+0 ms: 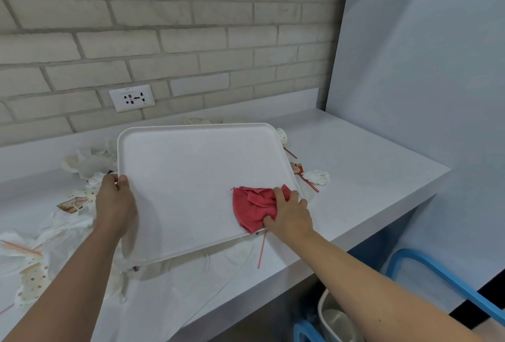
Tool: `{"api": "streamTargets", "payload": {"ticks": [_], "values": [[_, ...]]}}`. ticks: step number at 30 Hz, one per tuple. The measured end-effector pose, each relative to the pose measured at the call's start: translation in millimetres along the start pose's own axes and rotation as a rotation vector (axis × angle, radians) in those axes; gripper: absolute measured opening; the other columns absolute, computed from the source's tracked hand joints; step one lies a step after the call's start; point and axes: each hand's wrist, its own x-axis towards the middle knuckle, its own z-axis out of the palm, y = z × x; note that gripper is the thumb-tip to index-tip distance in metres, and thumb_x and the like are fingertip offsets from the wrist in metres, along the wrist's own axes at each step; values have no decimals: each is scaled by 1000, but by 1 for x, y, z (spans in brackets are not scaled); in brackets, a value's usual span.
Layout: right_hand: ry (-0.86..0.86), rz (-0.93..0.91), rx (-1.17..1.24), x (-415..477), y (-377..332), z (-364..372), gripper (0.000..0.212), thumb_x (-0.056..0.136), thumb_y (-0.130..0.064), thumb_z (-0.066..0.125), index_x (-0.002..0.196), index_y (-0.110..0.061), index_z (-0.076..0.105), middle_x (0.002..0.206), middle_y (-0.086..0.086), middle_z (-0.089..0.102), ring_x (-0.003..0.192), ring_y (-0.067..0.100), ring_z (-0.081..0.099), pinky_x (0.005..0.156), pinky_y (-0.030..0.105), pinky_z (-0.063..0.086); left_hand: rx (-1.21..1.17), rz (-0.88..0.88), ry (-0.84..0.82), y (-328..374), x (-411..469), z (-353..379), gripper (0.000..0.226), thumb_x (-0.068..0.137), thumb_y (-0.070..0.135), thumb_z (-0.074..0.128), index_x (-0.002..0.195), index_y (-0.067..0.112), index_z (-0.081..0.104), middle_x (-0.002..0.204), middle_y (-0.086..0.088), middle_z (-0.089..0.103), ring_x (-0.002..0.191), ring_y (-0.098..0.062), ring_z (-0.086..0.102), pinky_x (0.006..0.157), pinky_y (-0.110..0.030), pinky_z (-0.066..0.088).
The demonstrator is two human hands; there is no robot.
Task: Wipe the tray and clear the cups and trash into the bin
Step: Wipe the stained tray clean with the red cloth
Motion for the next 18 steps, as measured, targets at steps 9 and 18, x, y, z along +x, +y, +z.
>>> {"api": "streamTargets", "payload": {"ticks": [9,18], "values": [[-30,154,99,23,-3,-15,53,91,-10,44,139,-8,24,134,18,35,121,34,41,93,37,43,-1,61,42,9,-1,3,29,102,20,25,97,-1,44,86,-16,46,82,-29,41,72,-37,29],[247,101,380,49,-6,-11,41,87,8,34,126,-4,38,126,18,41,112,31,42,87,35,43,-68,66,47,14,2,-2,28,102,20,27,91,1,45,82,-13,47,82,-27,44,72,-36,30]]}}
